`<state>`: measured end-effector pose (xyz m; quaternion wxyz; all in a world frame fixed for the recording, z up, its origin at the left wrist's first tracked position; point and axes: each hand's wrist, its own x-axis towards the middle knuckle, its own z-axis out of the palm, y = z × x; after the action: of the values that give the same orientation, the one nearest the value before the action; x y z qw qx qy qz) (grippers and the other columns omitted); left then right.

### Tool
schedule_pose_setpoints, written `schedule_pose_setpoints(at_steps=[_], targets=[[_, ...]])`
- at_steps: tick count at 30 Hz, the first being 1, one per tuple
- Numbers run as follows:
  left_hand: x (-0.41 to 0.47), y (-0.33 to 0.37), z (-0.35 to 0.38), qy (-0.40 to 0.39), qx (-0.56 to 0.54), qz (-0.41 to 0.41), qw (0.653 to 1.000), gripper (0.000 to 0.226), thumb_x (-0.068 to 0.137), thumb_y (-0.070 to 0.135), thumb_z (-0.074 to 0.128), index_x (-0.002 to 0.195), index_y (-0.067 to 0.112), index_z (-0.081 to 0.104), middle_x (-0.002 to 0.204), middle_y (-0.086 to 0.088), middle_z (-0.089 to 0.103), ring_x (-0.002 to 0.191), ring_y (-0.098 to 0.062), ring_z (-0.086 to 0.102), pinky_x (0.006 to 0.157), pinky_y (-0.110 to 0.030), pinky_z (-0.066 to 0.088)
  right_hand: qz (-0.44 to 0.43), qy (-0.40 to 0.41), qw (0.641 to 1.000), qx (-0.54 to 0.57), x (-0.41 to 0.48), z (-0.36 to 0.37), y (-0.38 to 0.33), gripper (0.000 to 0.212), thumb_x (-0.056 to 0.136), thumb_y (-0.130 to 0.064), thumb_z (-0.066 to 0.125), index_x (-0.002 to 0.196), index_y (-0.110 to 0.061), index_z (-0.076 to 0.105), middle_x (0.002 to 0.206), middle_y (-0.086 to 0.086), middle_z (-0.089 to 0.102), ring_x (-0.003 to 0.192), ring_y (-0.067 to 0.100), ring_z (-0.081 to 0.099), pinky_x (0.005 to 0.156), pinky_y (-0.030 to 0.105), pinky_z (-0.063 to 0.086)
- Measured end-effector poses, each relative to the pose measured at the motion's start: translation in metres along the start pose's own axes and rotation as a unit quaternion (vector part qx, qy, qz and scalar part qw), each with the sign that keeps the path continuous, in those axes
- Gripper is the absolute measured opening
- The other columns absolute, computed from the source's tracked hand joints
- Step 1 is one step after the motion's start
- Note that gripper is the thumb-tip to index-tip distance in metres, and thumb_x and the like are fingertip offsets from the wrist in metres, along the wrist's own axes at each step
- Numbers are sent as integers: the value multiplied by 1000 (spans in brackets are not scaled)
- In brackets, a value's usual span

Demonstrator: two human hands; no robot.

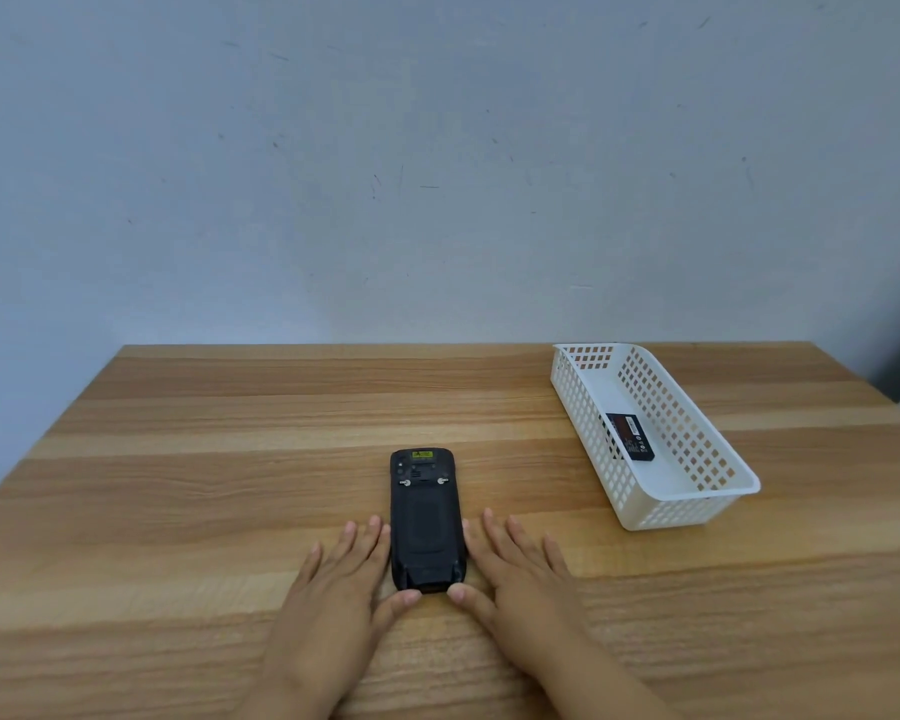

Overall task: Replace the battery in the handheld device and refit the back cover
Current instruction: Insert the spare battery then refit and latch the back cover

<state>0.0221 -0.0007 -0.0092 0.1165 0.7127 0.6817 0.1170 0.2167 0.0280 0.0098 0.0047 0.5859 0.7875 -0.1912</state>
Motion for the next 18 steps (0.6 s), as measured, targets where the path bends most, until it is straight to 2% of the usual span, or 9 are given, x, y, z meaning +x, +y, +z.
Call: schedule_pose_setpoints(at_steps=[8, 10, 11, 13, 14, 15, 17, 18], targets=[[0, 1, -1, -15, 1, -1, 1000, 118, 41, 86, -25, 141, 28, 0, 140, 19, -11, 128, -2, -15, 107, -29, -4, 5, -9, 1000, 14, -1, -1, -1, 105, 45, -80, -11, 144, -44, -3, 157, -15, -9, 145, 9, -11, 115, 39, -8], [2, 0, -4, -38, 1, -3, 999, 122, 38, 87, -24, 142, 29, 1, 143, 18, -10, 126, -1, -17, 109, -30, -3, 5, -23, 1000, 18, 0, -3, 0, 89, 64, -82, 3, 144, -44, -3, 157, -15, -9, 145, 10, -12, 115, 39, -8], [3, 0, -6, -53, 4, 0, 999, 124, 36, 87, -24, 142, 28, 1, 145, 16, -8, 126, -1, -16, 110, -31, -2, 4, -33, 999, 15, 1, -4, 0, 78, 77, -77, 16, 145, -43, -2, 157, -14, -9, 145, 11, -12, 116, 40, -8], [6, -1, -11, -92, -3, 5, 996, 126, 34, 90, -19, 142, 27, 3, 151, 11, -3, 131, -4, -12, 111, -35, 1, 2, -45, 999, 28, 1, -10, 0, 70, 88, -62, 34, 146, -41, 1, 158, -11, -7, 145, 12, -11, 116, 41, -8], [6, 0, -17, -110, -15, 6, 994, 121, 41, 92, -10, 142, 26, 4, 152, 7, -1, 135, -8, -7, 112, -35, 2, 2, -47, 998, 50, 1, -13, 0, 70, 89, -58, 40, 146, -41, 3, 158, -10, -5, 145, 13, -9, 117, 41, -7], [6, 1, -22, -124, -27, 5, 992, 108, 57, 90, 7, 142, 24, 6, 153, 4, 3, 138, -11, -2, 112, -33, 4, 6, -48, 995, 82, 1, -17, 0, 71, 89, -55, 44, 146, -39, 6, 159, -8, -2, 146, 13, -8, 117, 41, -7], [5, 2, -33, -130, -55, 8, 990, 73, 83, 60, 41, 141, 21, 20, 151, 0, 19, 138, -14, 15, 110, -26, 11, 17, -41, 986, 162, -3, -28, -3, 72, 89, -47, 52, 147, -36, 10, 159, -6, 1, 146, 14, -5, 118, 38, -3], [4, 3, -39, -122, -63, 10, 991, 62, 86, 49, 47, 138, 20, 30, 147, 0, 31, 133, -14, 28, 108, -24, 19, 20, -34, 981, 192, -7, -35, -6, 72, 89, -44, 54, 147, -34, 12, 159, -5, 2, 146, 14, -4, 118, 36, 1]])
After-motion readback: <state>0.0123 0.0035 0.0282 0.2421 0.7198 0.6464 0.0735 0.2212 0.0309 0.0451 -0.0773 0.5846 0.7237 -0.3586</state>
